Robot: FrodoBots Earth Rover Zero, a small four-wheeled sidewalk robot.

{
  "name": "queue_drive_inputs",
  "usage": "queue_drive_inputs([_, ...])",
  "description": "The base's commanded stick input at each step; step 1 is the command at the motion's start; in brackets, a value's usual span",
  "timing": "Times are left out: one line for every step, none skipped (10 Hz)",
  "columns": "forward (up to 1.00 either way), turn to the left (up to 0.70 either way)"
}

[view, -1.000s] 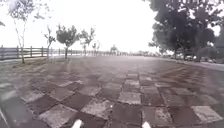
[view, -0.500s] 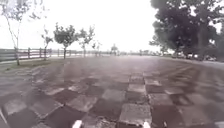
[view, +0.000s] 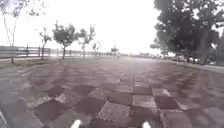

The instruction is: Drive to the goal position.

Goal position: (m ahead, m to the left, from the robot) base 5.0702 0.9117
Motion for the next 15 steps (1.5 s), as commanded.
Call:
queue_drive_inputs([0.85, 0.0])
queue_drive_inputs([0.85, 0.0])
queue_drive_inputs([0.85, 0.0])
queue_drive_inputs([0.85, 0.0])
queue_drive_inputs([0.85, 0.0])
queue_drive_inputs([0.85, 0.0])
queue_drive_inputs([0.85, 0.0])
queue_drive_inputs([0.85, 0.0])
queue_drive_inputs([0.85, 0.0])
queue_drive_inputs([0.85, 0.0])
queue_drive_inputs([0.85, 0.0])
queue_drive_inputs([0.85, 0.0])
queue_drive_inputs([0.85, 0.0])
queue_drive_inputs([0.85, 0.0])
queue_drive_inputs([0.85, 0.0])
